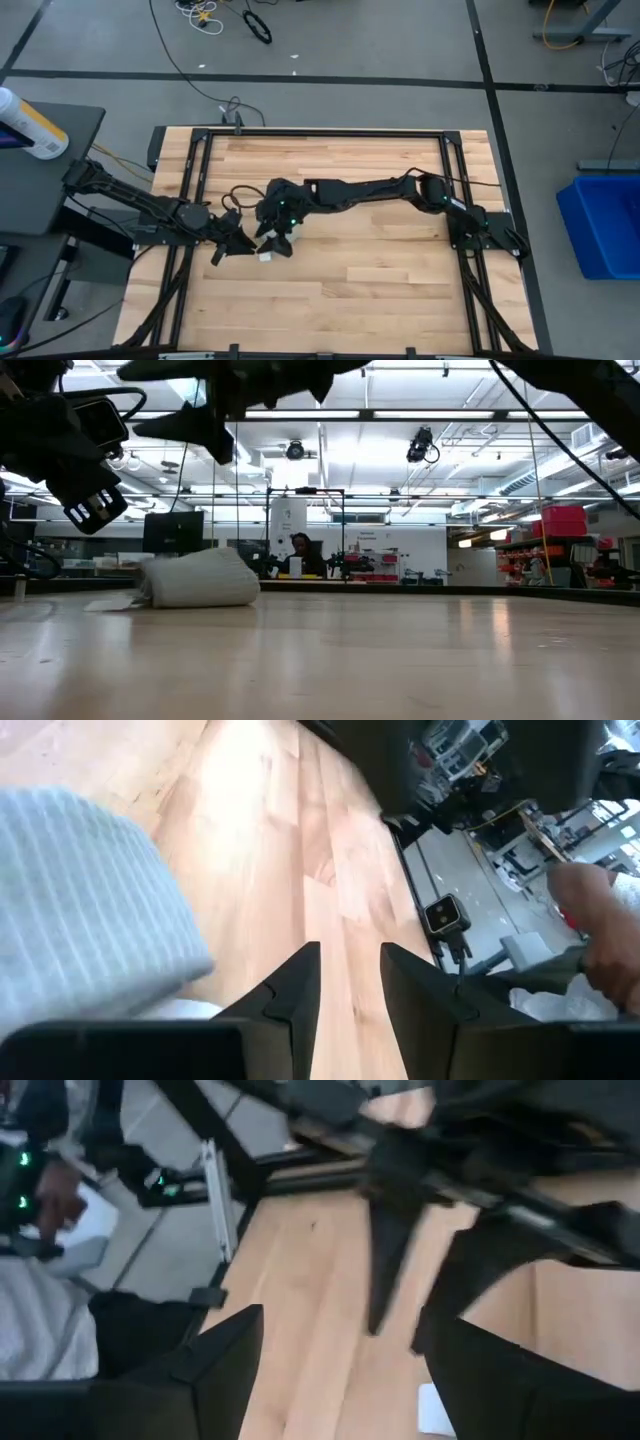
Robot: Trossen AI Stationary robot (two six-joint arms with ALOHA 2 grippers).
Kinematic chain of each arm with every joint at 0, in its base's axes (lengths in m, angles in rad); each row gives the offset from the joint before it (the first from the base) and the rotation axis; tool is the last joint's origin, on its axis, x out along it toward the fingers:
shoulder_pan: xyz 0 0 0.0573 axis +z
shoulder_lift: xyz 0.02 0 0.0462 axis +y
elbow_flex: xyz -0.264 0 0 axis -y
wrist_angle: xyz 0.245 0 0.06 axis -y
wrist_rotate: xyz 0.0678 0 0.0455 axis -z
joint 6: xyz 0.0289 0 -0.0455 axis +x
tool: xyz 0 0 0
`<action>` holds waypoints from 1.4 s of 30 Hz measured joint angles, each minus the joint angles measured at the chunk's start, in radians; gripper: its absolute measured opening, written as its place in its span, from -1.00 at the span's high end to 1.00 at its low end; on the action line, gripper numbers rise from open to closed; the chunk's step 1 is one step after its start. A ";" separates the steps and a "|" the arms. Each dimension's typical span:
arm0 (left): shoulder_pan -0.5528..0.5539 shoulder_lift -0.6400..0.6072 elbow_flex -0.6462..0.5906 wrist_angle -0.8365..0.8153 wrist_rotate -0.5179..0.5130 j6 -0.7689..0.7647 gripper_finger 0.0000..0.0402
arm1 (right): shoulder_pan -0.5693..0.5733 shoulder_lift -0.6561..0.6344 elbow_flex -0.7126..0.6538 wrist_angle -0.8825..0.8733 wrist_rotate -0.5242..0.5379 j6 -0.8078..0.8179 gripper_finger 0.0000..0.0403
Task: Fold microfiber towels
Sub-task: Return to Home Position
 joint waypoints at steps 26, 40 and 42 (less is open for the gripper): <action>0.025 -0.447 0.414 -0.757 -0.284 0.319 0.43 | 0.034 -0.347 -0.008 -0.511 0.355 -0.258 0.35; 0.022 -0.543 0.442 -0.806 -0.323 0.281 0.43 | 0.398 -1.321 -0.796 -0.264 0.699 -0.130 0.73; 0.022 -0.540 0.427 -0.740 -0.356 0.286 0.43 | 0.460 -1.477 -0.961 -0.159 0.735 -0.100 0.81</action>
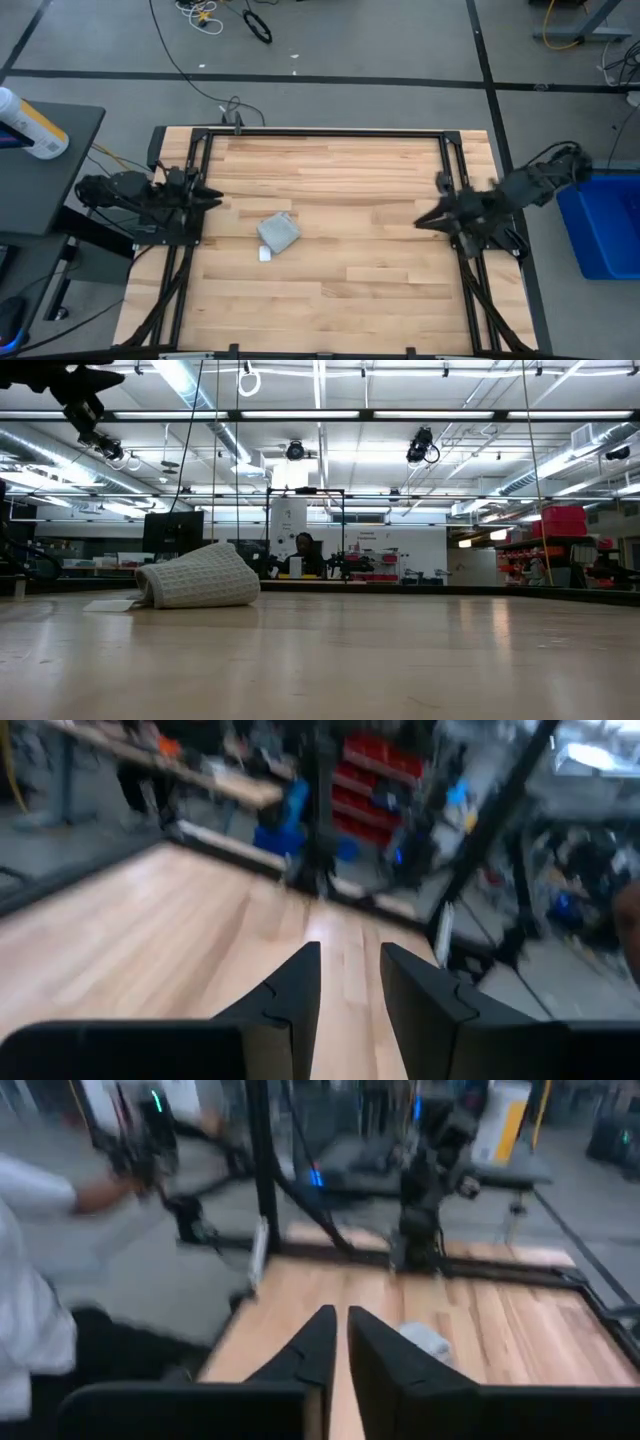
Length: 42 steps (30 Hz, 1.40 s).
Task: Fold microfiber towels
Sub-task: Return to Home Position
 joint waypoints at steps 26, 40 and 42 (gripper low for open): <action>-0.001 0.012 -0.434 0.645 0.210 0.080 0.43 | 0.160 -0.812 -1.029 0.432 0.245 0.166 0.55; 0.000 0.017 -0.435 0.529 0.127 0.071 0.43 | 0.169 -0.611 -1.132 0.647 0.234 0.115 0.23; 0.002 0.017 -0.435 0.524 0.041 0.090 0.43 | 0.137 -0.573 -1.132 0.708 0.258 0.035 0.18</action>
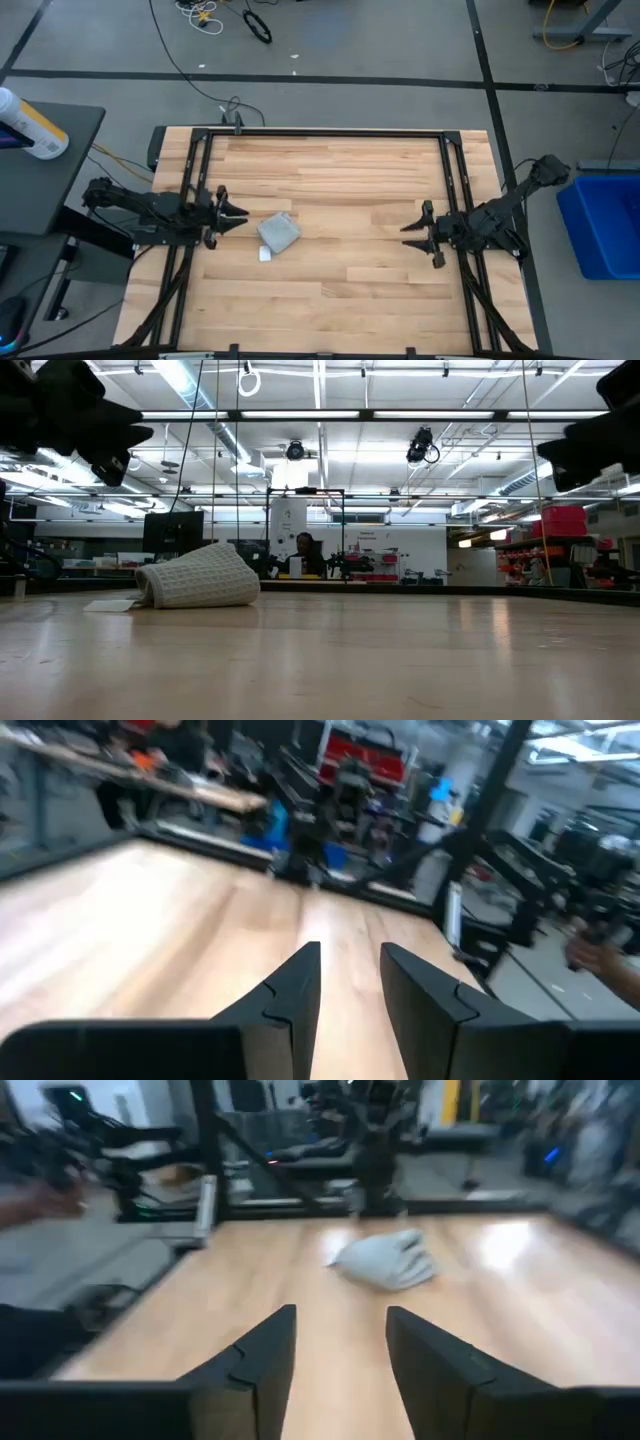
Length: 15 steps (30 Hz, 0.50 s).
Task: Fold microfiber towels
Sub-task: Return to Home Position
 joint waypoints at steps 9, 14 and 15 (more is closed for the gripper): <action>0.039 0.000 0.000 0.012 -0.098 0.133 0.43 | -0.495 0.102 0.000 0.154 -0.262 -0.190 0.02; 0.121 0.000 0.000 -0.062 -0.053 0.125 0.43 | -0.833 0.134 0.000 0.149 -0.678 -0.183 -0.05; 0.133 0.000 0.001 -0.072 -0.044 0.119 0.43 | -0.871 0.134 0.000 0.136 -0.718 -0.179 -0.06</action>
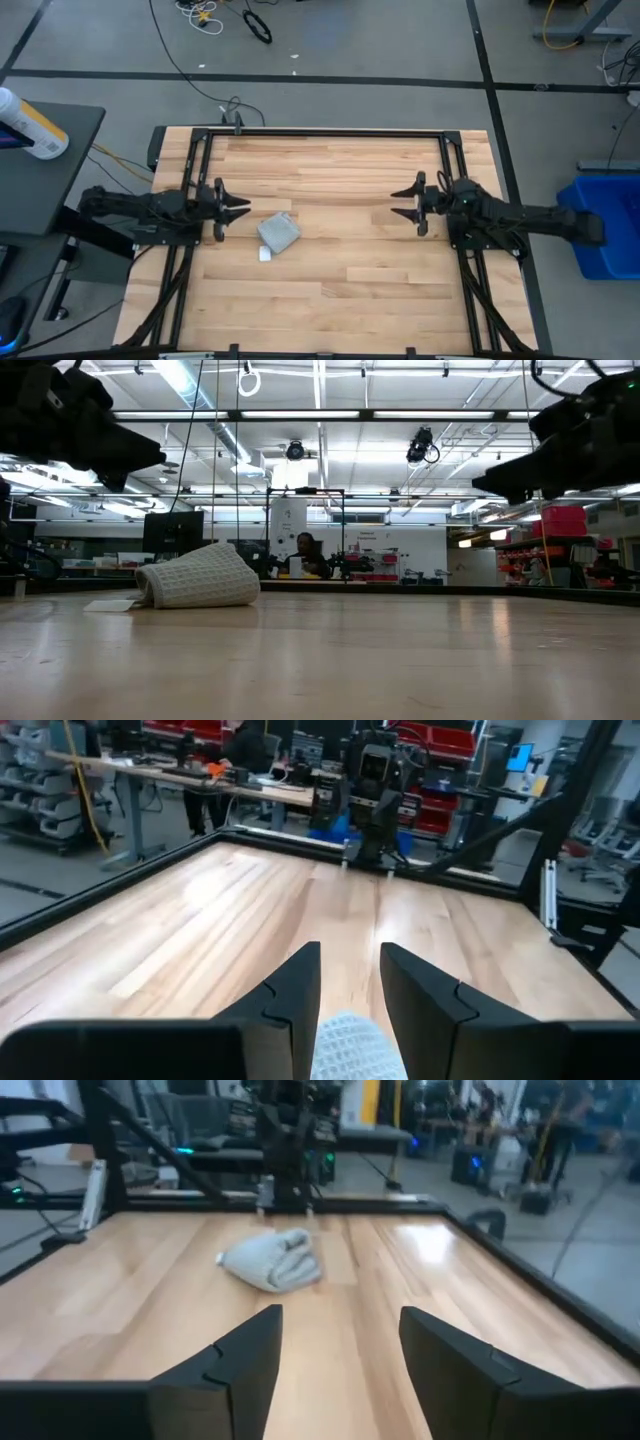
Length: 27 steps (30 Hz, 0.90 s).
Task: Fold microfiber towels
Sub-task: Return to Home Position
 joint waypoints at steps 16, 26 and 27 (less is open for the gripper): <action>0.023 -0.003 0.004 -0.021 -0.021 0.048 0.43 | 0.380 -0.030 0.000 -0.083 0.478 0.005 -0.10; 0.023 -0.003 0.004 -0.019 -0.040 0.102 0.43 | 0.524 -0.030 -0.001 -0.042 0.502 -0.047 0.06; 0.023 -0.003 0.004 -0.019 -0.044 0.102 0.43 | 0.524 -0.030 -0.001 -0.011 0.488 -0.063 0.07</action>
